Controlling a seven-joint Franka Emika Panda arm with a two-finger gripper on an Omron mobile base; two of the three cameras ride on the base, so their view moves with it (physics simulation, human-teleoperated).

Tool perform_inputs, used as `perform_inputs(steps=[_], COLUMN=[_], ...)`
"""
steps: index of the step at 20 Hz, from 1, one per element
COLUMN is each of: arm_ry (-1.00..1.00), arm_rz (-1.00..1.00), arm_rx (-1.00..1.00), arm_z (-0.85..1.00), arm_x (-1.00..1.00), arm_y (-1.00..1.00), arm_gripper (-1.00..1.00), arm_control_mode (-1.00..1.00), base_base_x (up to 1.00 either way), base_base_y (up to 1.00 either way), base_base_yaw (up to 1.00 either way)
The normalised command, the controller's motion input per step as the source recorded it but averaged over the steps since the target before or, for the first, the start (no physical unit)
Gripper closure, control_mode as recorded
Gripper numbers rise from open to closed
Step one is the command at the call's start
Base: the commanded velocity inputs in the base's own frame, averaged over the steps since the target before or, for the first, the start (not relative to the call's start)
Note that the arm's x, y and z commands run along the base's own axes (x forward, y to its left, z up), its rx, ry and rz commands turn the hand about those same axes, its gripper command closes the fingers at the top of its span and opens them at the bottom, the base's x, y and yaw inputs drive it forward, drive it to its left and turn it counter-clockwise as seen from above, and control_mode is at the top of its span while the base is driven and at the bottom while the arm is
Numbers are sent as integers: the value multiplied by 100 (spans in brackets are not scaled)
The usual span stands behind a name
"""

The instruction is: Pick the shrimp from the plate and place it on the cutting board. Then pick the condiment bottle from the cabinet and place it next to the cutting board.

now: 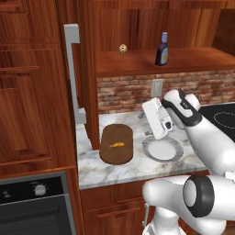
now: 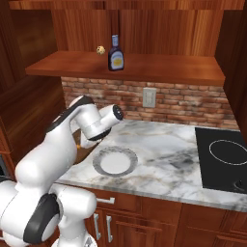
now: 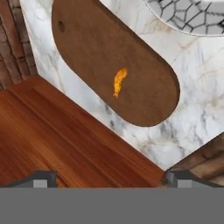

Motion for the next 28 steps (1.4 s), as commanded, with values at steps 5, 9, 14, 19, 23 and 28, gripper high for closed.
perform_inputs(steps=[5,9,14,19,23,28], arm_ry=[15,20,18,13,5,0], arm_rz=[-5,-10,-13,-11,-7,-4], arm_rx=[19,19,17,18,19,18], arm_z=[0,0,6,21,30,28], arm_x=[-2,0,0,-2,-7,-11], arm_y=[-15,-22,-28,-24,-8,0], arm_gripper=[-100,-100,-100,-100,-100,-100], arm_control_mode=[-100,-100,-100,-100,-100,-100], base_base_x=[0,0,0,0,0,0], base_base_y=[0,0,0,0,0,0], base_base_yaw=[0,0,0,0,0,0])
